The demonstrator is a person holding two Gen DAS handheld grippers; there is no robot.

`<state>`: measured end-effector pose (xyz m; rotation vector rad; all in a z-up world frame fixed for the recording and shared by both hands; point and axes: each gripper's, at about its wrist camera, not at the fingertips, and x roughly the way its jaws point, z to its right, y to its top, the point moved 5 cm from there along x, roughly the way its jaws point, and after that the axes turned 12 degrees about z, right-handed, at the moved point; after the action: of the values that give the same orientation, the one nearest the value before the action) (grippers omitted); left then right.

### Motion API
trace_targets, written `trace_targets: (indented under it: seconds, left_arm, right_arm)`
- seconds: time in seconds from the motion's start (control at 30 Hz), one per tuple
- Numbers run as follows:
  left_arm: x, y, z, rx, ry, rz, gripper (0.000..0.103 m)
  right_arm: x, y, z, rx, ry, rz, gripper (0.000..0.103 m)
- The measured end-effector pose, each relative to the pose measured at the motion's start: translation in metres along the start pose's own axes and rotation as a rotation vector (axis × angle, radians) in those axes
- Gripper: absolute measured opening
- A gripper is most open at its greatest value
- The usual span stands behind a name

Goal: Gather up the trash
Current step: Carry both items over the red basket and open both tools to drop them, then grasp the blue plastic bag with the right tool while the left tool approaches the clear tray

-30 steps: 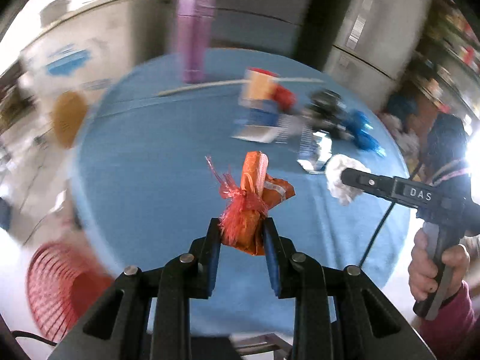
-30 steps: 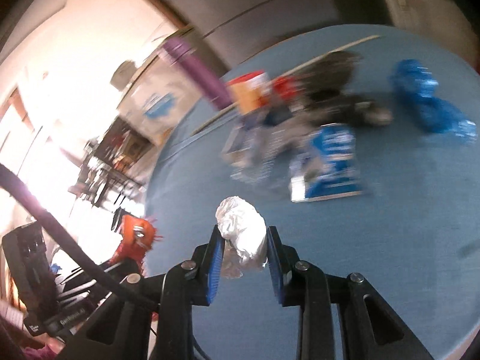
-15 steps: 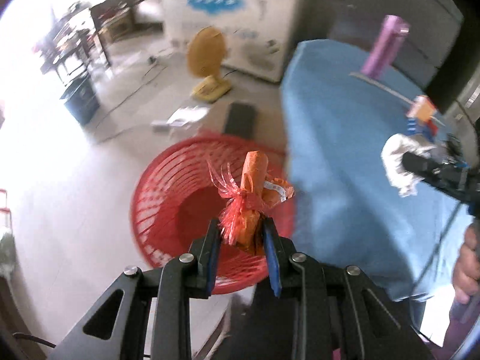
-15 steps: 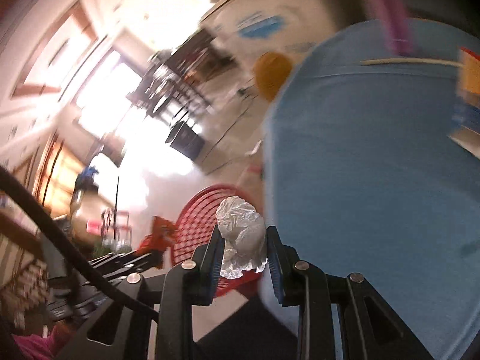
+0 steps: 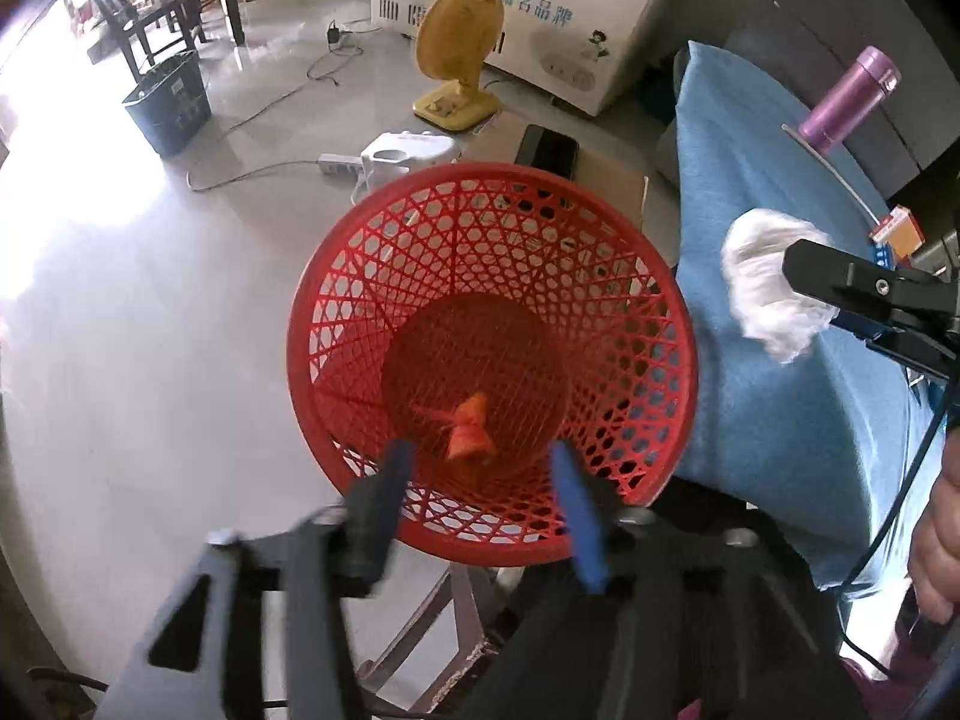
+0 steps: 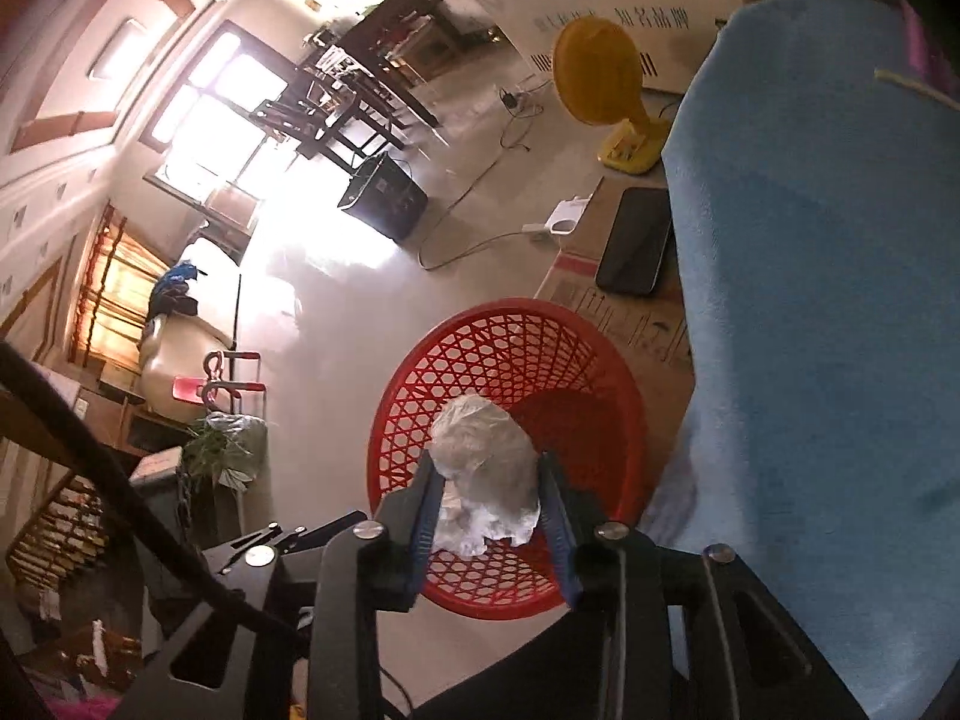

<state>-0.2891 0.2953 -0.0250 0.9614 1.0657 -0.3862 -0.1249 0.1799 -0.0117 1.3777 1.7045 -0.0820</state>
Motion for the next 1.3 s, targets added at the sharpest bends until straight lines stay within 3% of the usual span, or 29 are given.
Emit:
trace_targets:
  seconds: [0.07,0.1,0.2,0.4,0.53,0.87,1.17,1.3]
  left_arm:
    - [0.0,0.001,-0.002,0.005,0.008,0.009,0.055]
    - [0.0,0.003,-0.003,0.006,0.012,0.011,0.055]
    - [-0.001,0.009,-0.005,0.013,0.027,0.037,0.055]
    - [-0.022,0.029,0.02,0.126,0.064,0.199,0.055]
    - [-0.037,0.042,0.066,0.22,-0.011,0.284,0.063]
    - [-0.045,0.048,0.19,0.408,-0.228,0.274,0.064]
    - [-0.04,0.054,0.294,0.529,-0.325,0.242,0.069]
    - [-0.02,0.067,0.339,0.57,-0.335,0.234,0.07]
  right_arm:
    - [0.0,0.005,0.001,0.016,0.014,0.024,0.07]
    - [-0.003,0.005,0.0,0.021,0.022,0.044,0.072]
    - [-0.013,0.01,-0.003,0.008,0.036,0.101,0.072]
    - [-0.05,0.018,0.009,0.007,0.003,0.197,0.072]
    - [-0.088,0.019,0.025,0.004,-0.043,0.276,0.072]
    - [-0.228,0.001,0.12,0.18,-0.198,0.531,0.072]
    - [-0.35,-0.054,0.235,0.437,-0.388,0.704,0.072]
    - [-0.384,-0.065,0.265,0.478,-0.453,0.747,0.072]
